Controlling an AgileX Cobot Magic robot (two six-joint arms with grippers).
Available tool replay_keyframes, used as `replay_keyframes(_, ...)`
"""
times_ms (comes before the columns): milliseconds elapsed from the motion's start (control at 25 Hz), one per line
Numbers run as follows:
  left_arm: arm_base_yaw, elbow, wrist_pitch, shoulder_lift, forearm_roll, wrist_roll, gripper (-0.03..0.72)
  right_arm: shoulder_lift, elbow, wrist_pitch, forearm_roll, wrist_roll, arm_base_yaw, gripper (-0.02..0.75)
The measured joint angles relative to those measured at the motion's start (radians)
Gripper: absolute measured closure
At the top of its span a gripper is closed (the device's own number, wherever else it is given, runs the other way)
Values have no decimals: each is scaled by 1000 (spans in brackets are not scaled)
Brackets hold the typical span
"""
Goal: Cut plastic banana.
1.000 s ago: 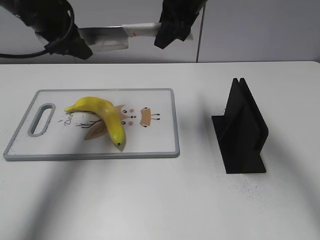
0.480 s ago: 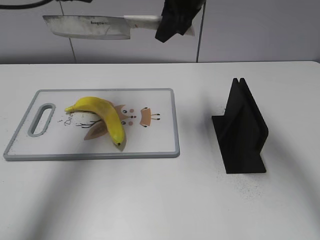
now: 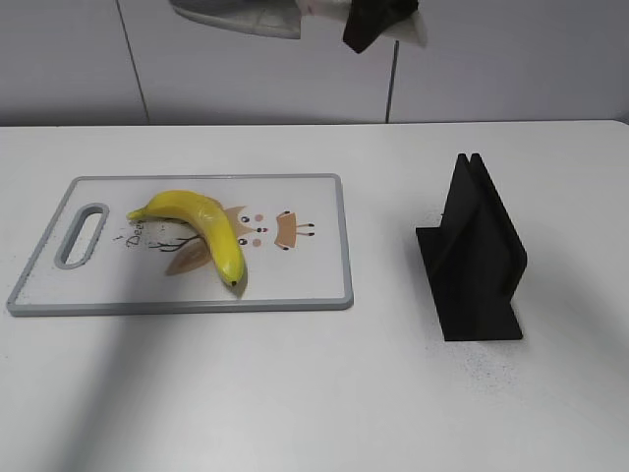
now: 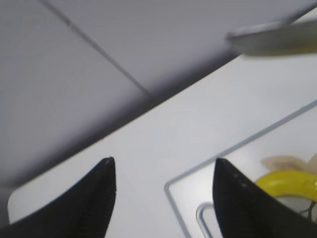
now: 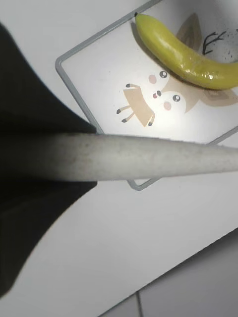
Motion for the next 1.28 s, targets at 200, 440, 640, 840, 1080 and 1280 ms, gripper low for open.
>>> replay_keyframes(200, 1, 0, 240, -6, 171, -251, 93, -60, 31, 2, -85, 219, 0, 575)
replay_keyframes(440, 106, 0, 364, -15, 36, -328, 95, -173, 113, 2, -136, 454, 0, 575)
replay_keyframes(640, 244, 8, 365, -86, -158, -334, 96, -309, 279, 2, -173, 590, 0, 575)
replay_keyframes(840, 252, 143, 365, -235, -140, -335, 97, -441, 512, -4, -199, 700, 0, 575)
replay_keyframes(1080, 252, 424, 368, -449, -104, -334, 97, -607, 776, -137, -201, 817, 0, 575)
replay_keyframes(1280, 252, 630, 324, -656, -61, -334, 98, -711, 918, -173, -203, 874, 0, 575)
